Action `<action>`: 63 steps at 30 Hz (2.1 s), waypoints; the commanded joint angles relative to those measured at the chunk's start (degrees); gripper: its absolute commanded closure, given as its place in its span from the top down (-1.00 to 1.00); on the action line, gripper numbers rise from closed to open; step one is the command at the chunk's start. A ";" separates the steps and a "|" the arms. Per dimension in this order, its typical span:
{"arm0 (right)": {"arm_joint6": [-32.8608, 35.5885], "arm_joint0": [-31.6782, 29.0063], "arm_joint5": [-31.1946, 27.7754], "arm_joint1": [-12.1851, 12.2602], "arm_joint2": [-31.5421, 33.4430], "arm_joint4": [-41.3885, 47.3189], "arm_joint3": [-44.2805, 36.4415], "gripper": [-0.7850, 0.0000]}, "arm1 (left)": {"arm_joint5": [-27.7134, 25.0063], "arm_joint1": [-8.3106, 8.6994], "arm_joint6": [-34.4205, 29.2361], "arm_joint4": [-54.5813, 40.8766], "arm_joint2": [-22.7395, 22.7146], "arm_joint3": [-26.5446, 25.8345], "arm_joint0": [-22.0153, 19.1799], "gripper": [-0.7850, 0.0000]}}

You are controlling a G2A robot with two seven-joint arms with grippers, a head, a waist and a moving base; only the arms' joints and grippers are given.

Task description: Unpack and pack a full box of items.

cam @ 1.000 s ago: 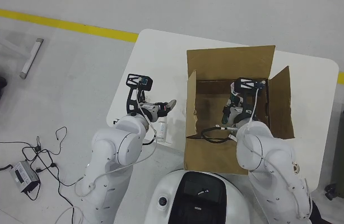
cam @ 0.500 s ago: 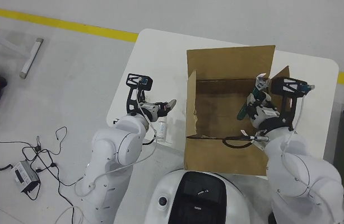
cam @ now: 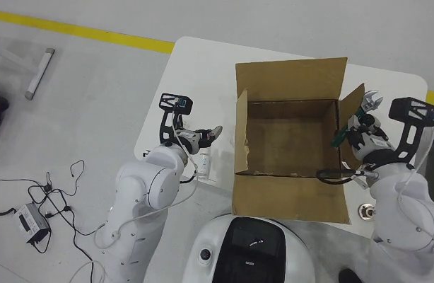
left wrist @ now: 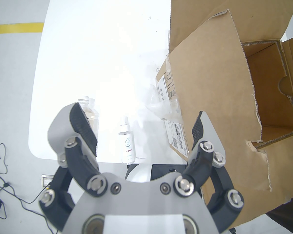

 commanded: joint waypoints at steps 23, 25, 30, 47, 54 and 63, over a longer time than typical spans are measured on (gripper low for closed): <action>-4.42 -0.67 -4.94 0.39 7.05 11.58 0.00 -1.00 | 0.00 0.00 0.00 0.00 0.00 0.00 0.00 1.00; -5.41 -1.21 -5.06 0.41 7.70 13.22 0.00 -1.00 | 0.00 0.00 0.00 0.00 0.00 0.00 0.00 1.00; -5.02 -1.93 -6.39 0.74 11.70 17.85 0.00 -1.00 | 0.00 0.00 0.00 0.00 0.00 0.00 0.00 1.00; -5.15 -4.90 -8.20 1.79 14.21 24.17 0.00 -1.00 | 0.00 0.00 0.00 0.00 0.00 0.00 0.00 1.00; -4.04 -2.09 -9.42 2.29 10.91 26.21 0.00 -1.00 | 0.00 0.00 0.00 0.00 0.00 0.00 0.00 1.00; -0.72 1.52 -9.51 2.88 0.08 22.26 0.00 -1.00 | 0.00 0.00 0.00 0.00 0.00 0.00 0.00 1.00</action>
